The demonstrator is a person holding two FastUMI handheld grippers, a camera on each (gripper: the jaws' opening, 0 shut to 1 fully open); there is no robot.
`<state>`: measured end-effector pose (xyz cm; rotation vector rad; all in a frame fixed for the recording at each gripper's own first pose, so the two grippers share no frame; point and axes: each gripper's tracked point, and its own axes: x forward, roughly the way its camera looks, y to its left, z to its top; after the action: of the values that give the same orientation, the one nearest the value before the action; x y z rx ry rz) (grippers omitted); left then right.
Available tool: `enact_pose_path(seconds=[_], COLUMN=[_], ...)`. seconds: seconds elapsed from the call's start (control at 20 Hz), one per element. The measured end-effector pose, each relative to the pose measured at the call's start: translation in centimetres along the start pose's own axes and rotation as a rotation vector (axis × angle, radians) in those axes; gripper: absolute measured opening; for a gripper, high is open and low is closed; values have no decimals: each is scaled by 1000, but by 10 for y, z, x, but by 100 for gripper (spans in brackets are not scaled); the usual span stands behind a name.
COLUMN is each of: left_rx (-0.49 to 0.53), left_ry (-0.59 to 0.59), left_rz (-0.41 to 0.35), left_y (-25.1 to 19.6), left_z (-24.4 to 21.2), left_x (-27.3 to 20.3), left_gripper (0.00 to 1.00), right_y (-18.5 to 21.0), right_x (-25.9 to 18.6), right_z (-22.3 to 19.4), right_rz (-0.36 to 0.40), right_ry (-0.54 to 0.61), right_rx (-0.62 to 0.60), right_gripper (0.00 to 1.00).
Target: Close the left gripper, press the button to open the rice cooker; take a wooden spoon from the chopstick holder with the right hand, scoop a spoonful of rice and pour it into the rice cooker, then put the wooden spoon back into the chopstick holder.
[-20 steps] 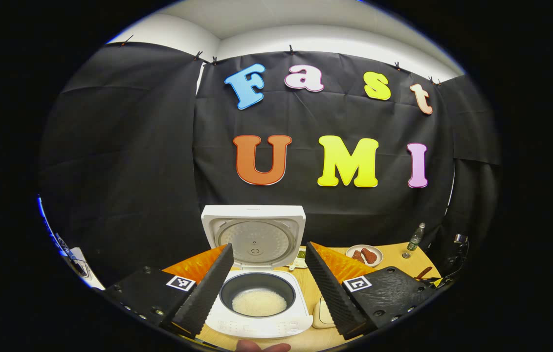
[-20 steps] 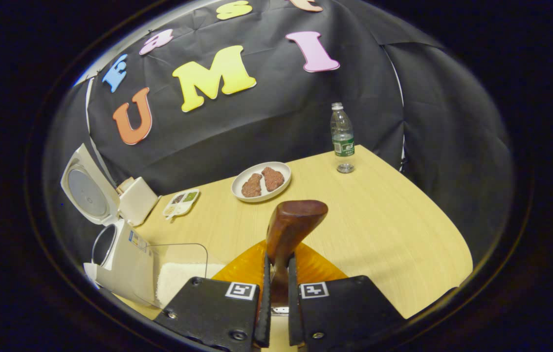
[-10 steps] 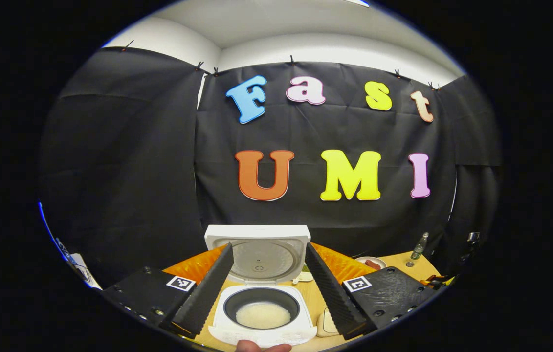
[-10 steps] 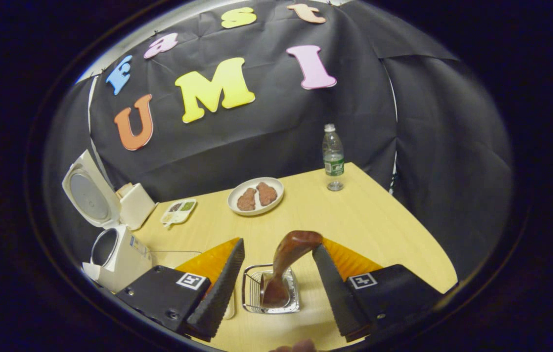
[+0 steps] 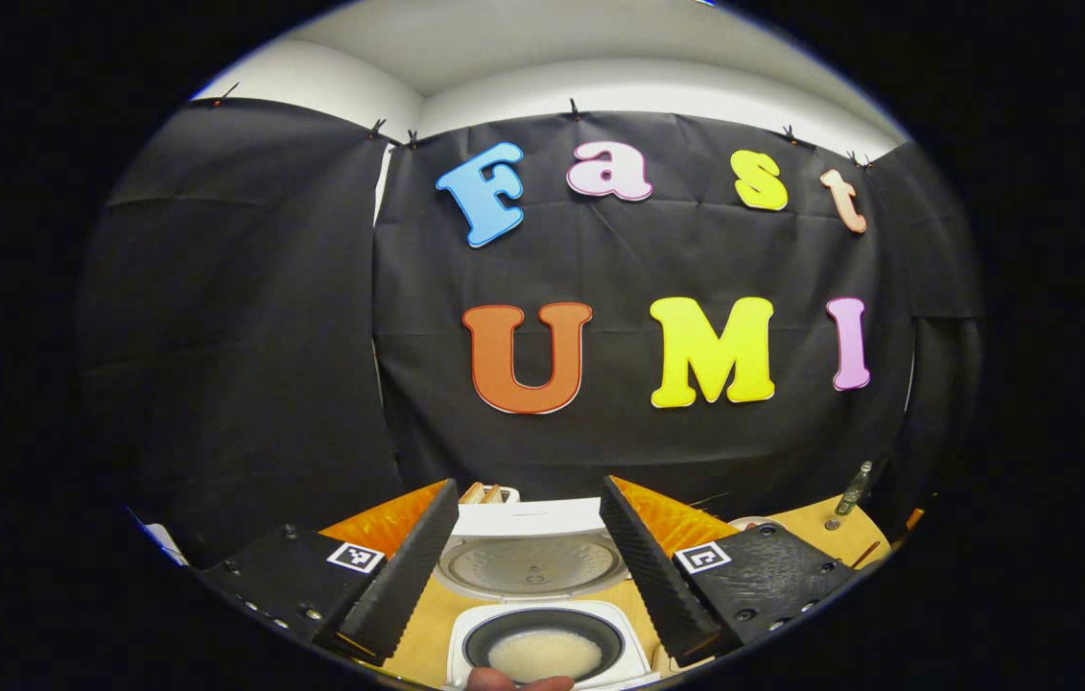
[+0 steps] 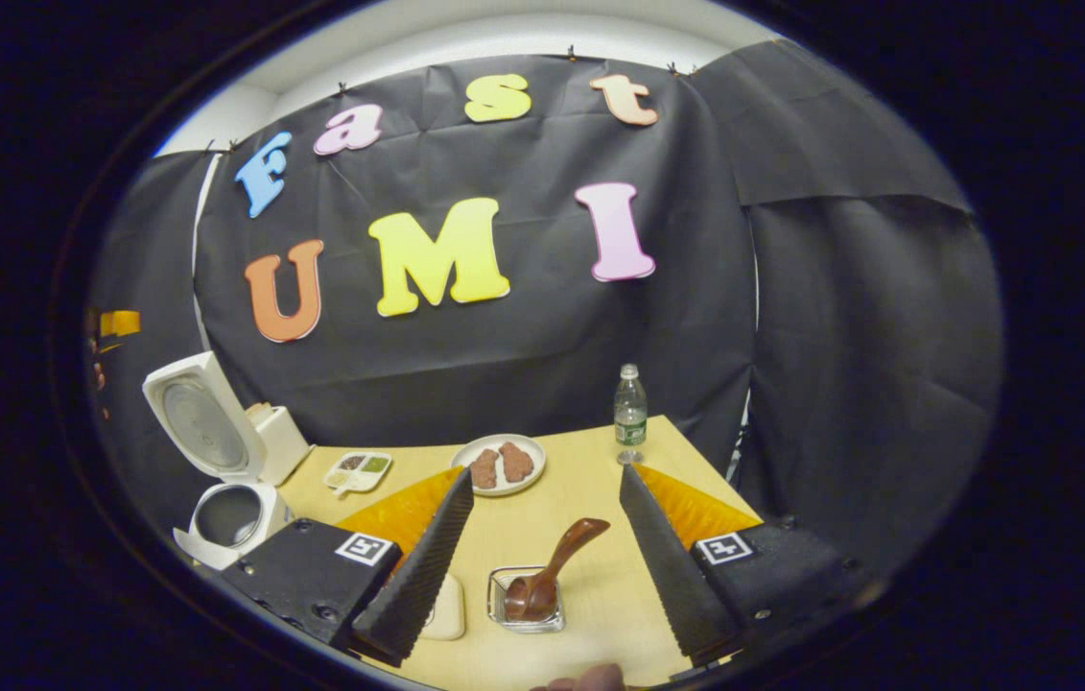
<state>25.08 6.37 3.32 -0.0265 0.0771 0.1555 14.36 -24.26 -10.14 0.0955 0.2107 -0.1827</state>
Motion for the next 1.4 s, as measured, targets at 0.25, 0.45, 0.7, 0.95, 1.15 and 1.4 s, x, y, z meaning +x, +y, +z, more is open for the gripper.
enact_pose_path(seconds=[0.25,0.45,0.7,0.95,1.15,1.4], left_rx=[-63,-76,-111,-57,-58,-105], left_ry=[156,242,317,367,400,529], left_rz=[-1,-20,0,-13,-40,-65], left_y=[10,8,14,9,-4,-15], left_z=[-28,-46,-59,-71,-90,-153], left_x=[62,80,91,65,13,-61], left_gripper=[95,95,96,97,97,96], right_y=[-8,-25,-24,8,48,88], right_x=[-48,-73,-76,-64,-53,-48], right_z=[11,-4,-16,-4,-7,-14], right_rz=[-63,-136,-155,-91,19,130], right_ry=[-35,-15,12,-6,10,26], right_rx=[-31,-6,46,55,21,-36], right_gripper=[99,100,100,100,100,100])
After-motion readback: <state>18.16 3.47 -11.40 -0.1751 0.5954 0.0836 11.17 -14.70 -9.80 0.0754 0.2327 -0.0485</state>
